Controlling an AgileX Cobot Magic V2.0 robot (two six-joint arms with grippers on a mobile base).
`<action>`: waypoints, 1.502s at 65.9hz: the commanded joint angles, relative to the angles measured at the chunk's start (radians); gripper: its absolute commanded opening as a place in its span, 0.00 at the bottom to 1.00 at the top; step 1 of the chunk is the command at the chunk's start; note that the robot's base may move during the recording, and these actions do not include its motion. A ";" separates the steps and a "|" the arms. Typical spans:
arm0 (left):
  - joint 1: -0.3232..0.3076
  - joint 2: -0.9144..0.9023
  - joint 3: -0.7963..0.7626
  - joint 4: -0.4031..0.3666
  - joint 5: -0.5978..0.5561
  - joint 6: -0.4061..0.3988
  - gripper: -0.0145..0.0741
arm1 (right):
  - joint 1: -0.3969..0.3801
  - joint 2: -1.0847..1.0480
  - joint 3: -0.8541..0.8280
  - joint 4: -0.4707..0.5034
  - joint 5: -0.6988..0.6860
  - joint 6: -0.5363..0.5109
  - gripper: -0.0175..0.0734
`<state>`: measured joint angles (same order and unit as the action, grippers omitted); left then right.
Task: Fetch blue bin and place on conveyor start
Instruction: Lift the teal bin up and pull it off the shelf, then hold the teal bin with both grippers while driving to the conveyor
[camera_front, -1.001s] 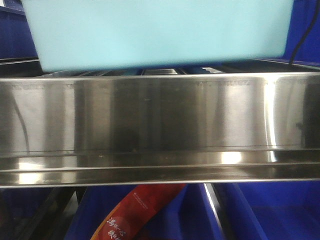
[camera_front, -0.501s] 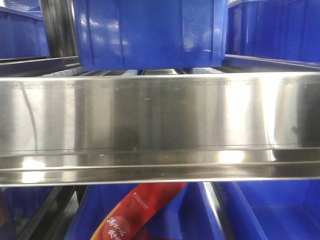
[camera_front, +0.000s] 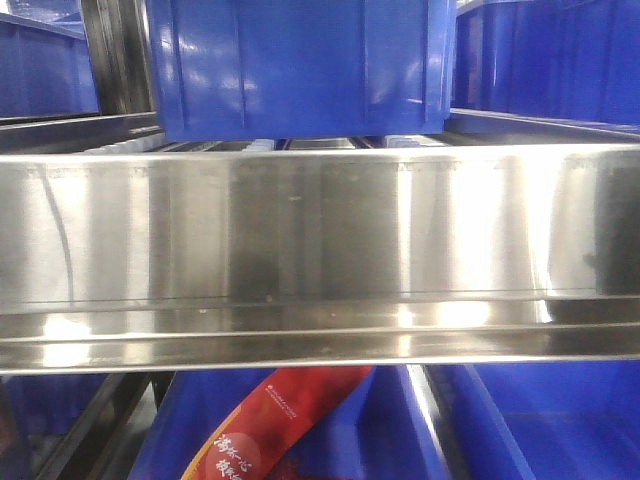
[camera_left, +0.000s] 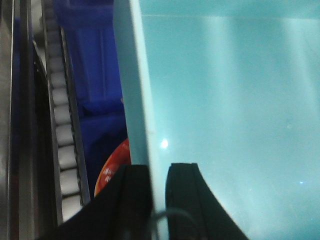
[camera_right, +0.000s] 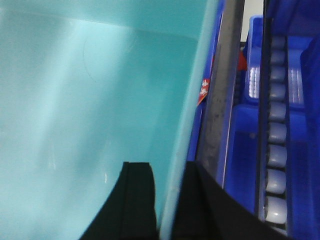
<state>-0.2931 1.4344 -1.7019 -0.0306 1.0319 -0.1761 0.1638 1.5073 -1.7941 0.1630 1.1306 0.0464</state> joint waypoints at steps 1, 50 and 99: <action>0.001 -0.012 -0.008 0.018 -0.090 0.010 0.04 | -0.009 -0.014 -0.009 -0.036 -0.025 -0.028 0.02; 0.001 -0.012 -0.008 0.018 -0.433 0.010 0.04 | -0.009 -0.014 -0.009 -0.036 -0.025 -0.028 0.02; 0.001 -0.001 -0.008 0.018 -0.431 0.010 0.04 | -0.009 -0.014 -0.009 -0.036 -0.221 -0.028 0.02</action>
<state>-0.2931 1.4438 -1.7019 0.0120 0.6641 -0.1511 0.1638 1.5073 -1.7941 0.1587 0.9596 0.0518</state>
